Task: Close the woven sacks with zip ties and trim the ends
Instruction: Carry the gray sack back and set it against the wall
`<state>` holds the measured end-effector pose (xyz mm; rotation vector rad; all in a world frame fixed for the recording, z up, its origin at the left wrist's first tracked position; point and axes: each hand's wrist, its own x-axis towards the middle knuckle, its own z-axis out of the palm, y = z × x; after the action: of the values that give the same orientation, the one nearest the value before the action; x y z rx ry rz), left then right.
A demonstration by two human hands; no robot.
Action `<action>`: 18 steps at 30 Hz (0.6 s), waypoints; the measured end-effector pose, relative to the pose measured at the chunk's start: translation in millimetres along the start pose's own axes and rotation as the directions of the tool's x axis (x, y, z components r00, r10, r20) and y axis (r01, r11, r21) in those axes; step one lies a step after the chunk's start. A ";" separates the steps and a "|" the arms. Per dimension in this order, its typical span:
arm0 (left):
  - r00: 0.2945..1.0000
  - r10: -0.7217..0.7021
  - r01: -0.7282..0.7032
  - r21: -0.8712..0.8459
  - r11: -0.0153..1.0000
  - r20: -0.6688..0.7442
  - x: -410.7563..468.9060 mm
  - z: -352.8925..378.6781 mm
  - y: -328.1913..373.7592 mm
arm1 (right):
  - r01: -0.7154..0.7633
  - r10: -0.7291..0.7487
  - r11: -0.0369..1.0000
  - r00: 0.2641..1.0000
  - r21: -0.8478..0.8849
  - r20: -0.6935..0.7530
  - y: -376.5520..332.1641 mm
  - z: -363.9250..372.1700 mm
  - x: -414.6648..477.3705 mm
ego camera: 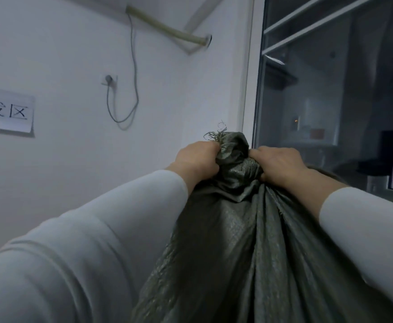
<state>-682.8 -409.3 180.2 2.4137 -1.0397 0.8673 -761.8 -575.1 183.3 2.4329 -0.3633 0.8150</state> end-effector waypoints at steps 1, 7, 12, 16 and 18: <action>1.000 0.009 -0.009 0.016 1.000 -0.008 10.5 -1.1 -10.1 | -0.007 0.007 1.000 1.000 0.004 -0.009 -4.1 1.8 14.3; 0.999 0.033 -0.028 0.114 0.993 -0.042 71.7 0.9 -69.1 | -0.043 0.046 0.997 0.998 0.071 -0.047 -32.9 25.9 98.4; 0.998 -0.022 0.033 0.220 0.975 -0.054 124.2 26.9 -126.1 | -0.014 0.025 0.986 0.997 0.165 -0.068 -67.1 66.2 170.0; 0.994 -0.088 0.103 0.305 0.947 -0.065 169.6 65.4 -173.5 | 0.038 -0.013 0.970 0.994 0.241 -0.105 -93.7 121.1 236.2; 0.989 -0.128 0.146 0.344 0.927 -0.076 193.1 89.2 -196.2 | 0.076 -0.043 0.960 0.991 0.268 -0.129 -105.2 152.9 272.2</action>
<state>-397.5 -428.9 224.6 2.6963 -0.7350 1.1401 -434.0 -598.4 206.7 2.6147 -0.1365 1.0405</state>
